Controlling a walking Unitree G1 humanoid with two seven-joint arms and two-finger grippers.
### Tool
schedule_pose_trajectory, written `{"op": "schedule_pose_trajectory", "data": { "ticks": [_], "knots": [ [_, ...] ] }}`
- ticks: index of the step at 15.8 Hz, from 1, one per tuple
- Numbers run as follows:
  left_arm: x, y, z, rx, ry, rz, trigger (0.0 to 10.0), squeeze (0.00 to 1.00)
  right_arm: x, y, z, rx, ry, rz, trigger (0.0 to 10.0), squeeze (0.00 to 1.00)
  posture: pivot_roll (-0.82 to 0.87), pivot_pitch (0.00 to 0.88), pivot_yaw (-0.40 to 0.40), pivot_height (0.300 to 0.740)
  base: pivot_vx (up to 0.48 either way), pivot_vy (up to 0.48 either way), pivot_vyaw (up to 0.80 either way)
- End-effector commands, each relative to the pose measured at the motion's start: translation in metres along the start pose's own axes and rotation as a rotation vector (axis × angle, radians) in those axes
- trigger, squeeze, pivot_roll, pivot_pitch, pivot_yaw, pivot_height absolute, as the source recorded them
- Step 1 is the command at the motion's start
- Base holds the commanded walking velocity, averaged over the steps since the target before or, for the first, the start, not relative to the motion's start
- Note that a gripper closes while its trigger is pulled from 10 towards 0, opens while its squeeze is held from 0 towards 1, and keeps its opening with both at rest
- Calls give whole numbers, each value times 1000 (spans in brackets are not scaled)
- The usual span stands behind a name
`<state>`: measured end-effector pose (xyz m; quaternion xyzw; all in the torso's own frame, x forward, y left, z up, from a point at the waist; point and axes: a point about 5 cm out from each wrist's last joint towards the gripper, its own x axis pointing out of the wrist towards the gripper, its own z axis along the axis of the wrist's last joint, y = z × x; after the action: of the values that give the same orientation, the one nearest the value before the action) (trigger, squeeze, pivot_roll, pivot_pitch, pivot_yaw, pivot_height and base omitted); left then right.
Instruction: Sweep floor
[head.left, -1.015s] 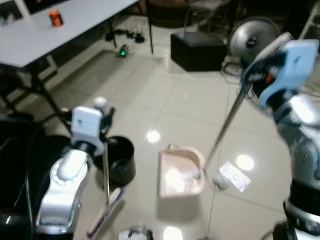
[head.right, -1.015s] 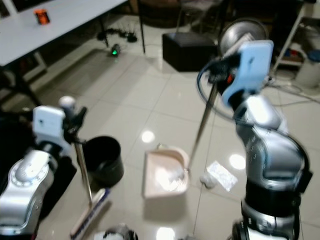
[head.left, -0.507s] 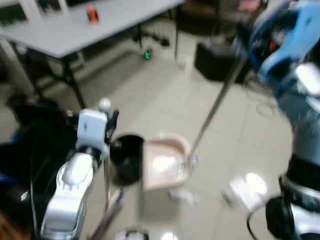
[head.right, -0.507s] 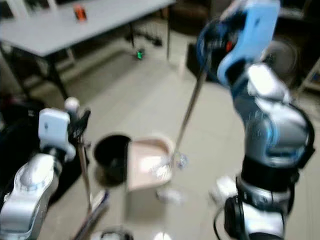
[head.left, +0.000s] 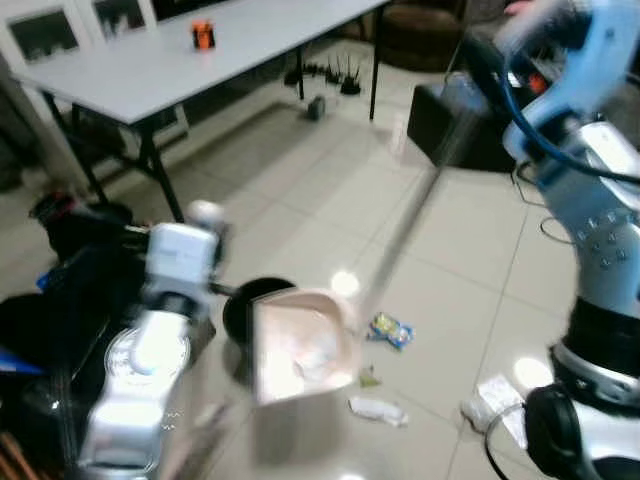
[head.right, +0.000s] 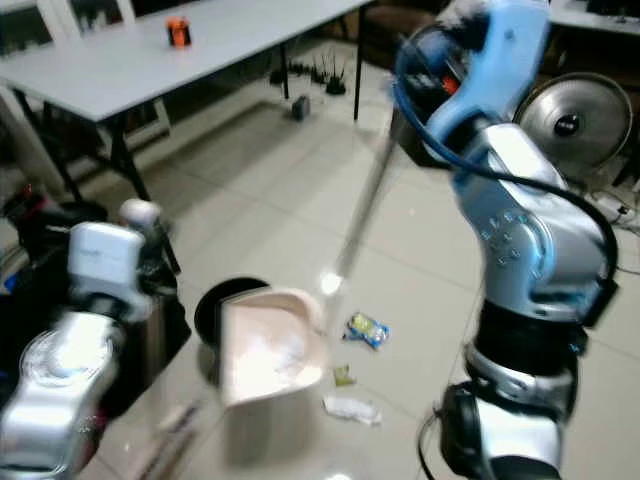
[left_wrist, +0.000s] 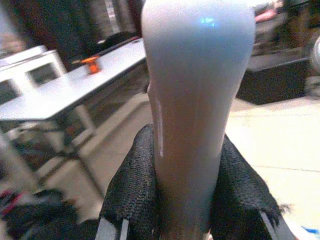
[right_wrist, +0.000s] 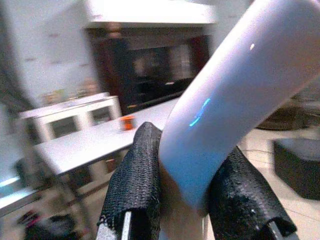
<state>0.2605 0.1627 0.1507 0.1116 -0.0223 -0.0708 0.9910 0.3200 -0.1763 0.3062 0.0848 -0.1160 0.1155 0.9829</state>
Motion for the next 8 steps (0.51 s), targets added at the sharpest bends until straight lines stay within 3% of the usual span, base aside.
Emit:
{"op": "schedule_pose_trajectory", "data": {
  "ticks": [1,3,8],
  "knots": [
    [2,9,5,24,-27,28,10000,0,2,9,11,0,-68,31,10000,0,34,2,36,740,390,0,0],
    [6,9,5,22,-30,29,10000,0,4,11,10,-8,-85,38,10000,0,35,2,38,740,392,0,0],
    [3,9,1,16,-19,37,10000,0,6,14,5,-6,-89,40,10000,0,41,6,31,740,389,0,800]
  ]
}}
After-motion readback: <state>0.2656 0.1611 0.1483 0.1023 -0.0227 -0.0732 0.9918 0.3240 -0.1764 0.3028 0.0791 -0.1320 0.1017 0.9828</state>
